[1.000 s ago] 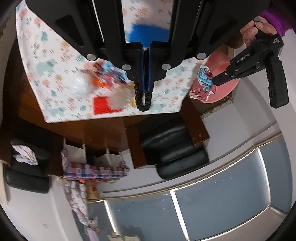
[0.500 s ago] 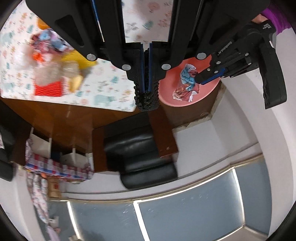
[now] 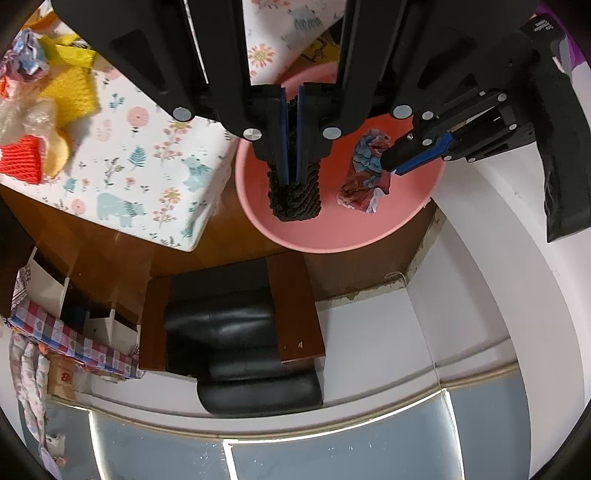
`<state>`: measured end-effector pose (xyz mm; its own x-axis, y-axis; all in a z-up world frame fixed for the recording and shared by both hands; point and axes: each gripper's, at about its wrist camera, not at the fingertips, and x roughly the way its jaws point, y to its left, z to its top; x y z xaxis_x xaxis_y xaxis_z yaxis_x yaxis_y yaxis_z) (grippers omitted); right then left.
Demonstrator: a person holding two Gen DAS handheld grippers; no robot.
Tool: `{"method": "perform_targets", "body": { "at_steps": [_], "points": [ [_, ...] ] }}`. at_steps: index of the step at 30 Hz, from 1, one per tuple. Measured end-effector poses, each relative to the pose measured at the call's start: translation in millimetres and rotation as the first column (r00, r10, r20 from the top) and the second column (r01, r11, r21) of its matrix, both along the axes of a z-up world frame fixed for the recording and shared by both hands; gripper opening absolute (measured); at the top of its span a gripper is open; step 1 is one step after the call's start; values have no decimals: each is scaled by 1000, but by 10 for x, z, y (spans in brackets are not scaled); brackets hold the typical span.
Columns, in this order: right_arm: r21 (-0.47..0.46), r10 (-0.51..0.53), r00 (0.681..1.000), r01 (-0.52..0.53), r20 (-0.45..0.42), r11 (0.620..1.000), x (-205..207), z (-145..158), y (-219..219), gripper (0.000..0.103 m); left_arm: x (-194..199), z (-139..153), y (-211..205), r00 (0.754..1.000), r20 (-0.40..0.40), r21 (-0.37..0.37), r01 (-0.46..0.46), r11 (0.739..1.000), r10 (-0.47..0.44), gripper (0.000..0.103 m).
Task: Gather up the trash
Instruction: 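Carry both held items over the pink bin with both tools, then open both tools to drop the pad and paper into the bin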
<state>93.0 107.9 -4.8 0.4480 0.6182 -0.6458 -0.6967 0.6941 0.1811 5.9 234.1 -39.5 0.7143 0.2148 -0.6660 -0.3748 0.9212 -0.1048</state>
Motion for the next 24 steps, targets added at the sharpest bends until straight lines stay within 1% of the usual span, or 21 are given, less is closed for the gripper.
{"method": "perform_targets", "body": {
  "at_steps": [3, 4, 6, 7, 8, 9, 10, 11, 13, 14, 18, 24],
  "points": [
    [-8, -3, 1000, 3, -11, 1000, 14, -56, 80, 4, 37, -63, 70, 1000, -11, -8, -18, 1000, 18, 8],
    [-10, -4, 1000, 4, -15, 1000, 28, -76, 99, 4, 40, -84, 99, 1000, -13, -12, -23, 1000, 22, 10],
    [-19, -7, 1000, 7, -28, 1000, 55, -112, 136, 5, 33, -107, 109, 1000, -16, -14, -26, 1000, 26, 18],
    [-26, -7, 999, 6, -38, 1000, 66, -130, 162, 6, 36, -116, 123, 999, -17, -12, -32, 999, 32, 25],
    [-32, -5, 999, 4, -44, 999, 73, -141, 182, 7, 31, -110, 112, 999, -15, -10, -35, 999, 35, 31],
    [-35, 0, 999, -1, -48, 999, 69, -153, 194, 8, 20, -107, 110, 999, -12, -9, -37, 999, 37, 31],
    [-36, 4, 999, -6, -49, 999, 73, -159, 204, 14, 22, -106, 114, 999, -9, -10, -38, 999, 38, 33],
    [-35, 7, 999, -9, -48, 999, 67, -163, 210, 24, 19, -106, 114, 999, -9, -11, -38, 999, 38, 35],
    [-26, 13, 999, -14, -40, 1000, 42, -153, 202, 36, 13, -106, 121, 999, -5, -16, -41, 999, 40, 37],
    [-22, 16, 999, -17, -34, 1000, 29, -140, 198, 38, -2, -103, 122, 999, -4, -16, -41, 999, 41, 38],
    [-18, 18, 1000, -18, -16, 1000, 2, -90, 147, 38, -37, -53, 77, 999, 6, -19, -42, 999, 42, 38],
    [-4, -19, 1000, 19, -7, 1000, -36, -23, -47, 38, -102, 90, -68, 999, 33, -21, -32, 999, 32, 39]
  ]
}}
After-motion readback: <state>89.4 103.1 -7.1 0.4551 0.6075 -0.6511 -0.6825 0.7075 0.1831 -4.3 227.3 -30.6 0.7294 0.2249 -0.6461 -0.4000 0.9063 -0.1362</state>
